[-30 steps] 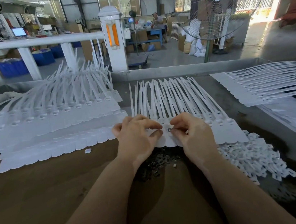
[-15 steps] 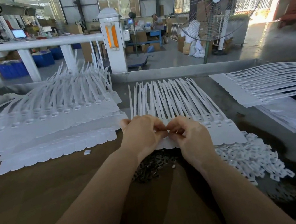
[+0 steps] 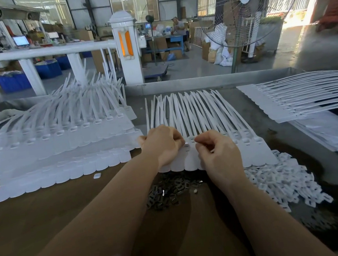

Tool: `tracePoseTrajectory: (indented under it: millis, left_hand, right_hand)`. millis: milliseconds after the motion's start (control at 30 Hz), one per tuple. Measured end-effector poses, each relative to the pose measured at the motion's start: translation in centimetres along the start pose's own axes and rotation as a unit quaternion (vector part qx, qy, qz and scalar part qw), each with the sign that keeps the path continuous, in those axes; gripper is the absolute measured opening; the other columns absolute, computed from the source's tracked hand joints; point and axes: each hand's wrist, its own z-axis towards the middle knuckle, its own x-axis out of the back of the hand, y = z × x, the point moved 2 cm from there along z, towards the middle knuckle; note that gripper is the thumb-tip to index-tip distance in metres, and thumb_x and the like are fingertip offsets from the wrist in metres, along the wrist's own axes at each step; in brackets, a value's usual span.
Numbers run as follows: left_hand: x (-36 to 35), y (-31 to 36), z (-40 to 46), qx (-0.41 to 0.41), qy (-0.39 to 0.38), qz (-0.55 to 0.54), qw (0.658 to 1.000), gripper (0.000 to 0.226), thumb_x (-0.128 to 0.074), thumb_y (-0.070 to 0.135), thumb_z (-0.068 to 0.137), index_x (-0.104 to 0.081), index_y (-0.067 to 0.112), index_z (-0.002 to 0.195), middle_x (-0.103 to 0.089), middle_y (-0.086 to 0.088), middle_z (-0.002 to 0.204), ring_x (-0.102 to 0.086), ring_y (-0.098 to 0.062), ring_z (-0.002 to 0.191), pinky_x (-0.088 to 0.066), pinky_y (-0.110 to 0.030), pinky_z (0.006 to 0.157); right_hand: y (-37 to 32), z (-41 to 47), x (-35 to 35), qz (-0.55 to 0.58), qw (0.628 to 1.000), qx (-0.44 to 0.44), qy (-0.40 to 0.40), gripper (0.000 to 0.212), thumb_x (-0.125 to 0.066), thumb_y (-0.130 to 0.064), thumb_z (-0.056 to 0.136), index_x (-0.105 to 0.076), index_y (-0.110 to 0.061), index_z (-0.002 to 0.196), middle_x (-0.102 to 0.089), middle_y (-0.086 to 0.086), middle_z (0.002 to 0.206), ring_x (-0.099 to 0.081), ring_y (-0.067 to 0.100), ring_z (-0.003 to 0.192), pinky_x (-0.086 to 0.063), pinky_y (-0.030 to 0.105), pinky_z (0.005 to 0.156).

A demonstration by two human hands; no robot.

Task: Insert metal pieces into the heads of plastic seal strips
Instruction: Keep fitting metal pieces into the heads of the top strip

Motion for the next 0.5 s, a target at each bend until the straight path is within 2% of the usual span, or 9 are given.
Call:
tracePoseTrajectory:
  millis: [133, 300, 400, 500]
  left_hand:
    - [0.07, 0.22, 0.67, 0.02, -0.039, -0.006, 0.999, 0.018, -0.056, 0.036, 0.092, -0.068, 0.027, 0.103, -0.061, 0.005, 0.114, -0.049, -0.019, 0.112, -0.032, -0.038, 0.098]
    - [0.31, 0.26, 0.71, 0.039, -0.088, -0.1, 0.99, 0.007, -0.068, 0.031, 0.083, -0.069, 0.024, 0.086, -0.067, 0.001, 0.102, -0.055, -0.022, 0.106, -0.038, -0.045, 0.1]
    - [0.48, 0.2, 0.66, 0.057, -0.083, -0.142, 0.985, 0.009, -0.075, 0.028, 0.078, -0.07, 0.021, 0.08, -0.067, 0.003, 0.089, -0.057, -0.018, 0.095, -0.043, -0.04, 0.093]
    - [0.55, 0.14, 0.66, 0.063, -0.07, -0.164, 0.982, 0.011, -0.079, 0.026, 0.073, -0.071, 0.019, 0.075, -0.066, 0.003, 0.082, -0.056, -0.009, 0.08, -0.044, -0.025, 0.069]
  right_hand:
    - [0.11, 0.14, 0.02, -0.003, 1.0, -0.005, 0.002, 0.011, -0.059, -0.009, 0.087, -0.066, -0.015, 0.092, -0.061, -0.008, 0.083, -0.056, 0.01, 0.083, -0.038, 0.016, 0.073]
    - [0.13, 0.21, 0.0, -0.01, 1.0, -0.011, -0.003, 0.013, -0.058, -0.008, 0.086, -0.066, -0.017, 0.092, -0.06, -0.01, 0.083, -0.056, 0.009, 0.082, -0.04, 0.018, 0.075]
    - [0.11, 0.22, 0.0, -0.011, 1.0, -0.015, -0.004, 0.013, -0.058, -0.008, 0.087, -0.066, -0.018, 0.092, -0.06, -0.01, 0.084, -0.056, 0.009, 0.083, -0.043, 0.02, 0.077]
    - [0.1, 0.2, 0.04, -0.013, 1.0, -0.013, -0.001, 0.013, -0.058, -0.008, 0.086, -0.066, -0.017, 0.091, -0.061, -0.01, 0.083, -0.057, 0.009, 0.082, -0.043, 0.019, 0.075]
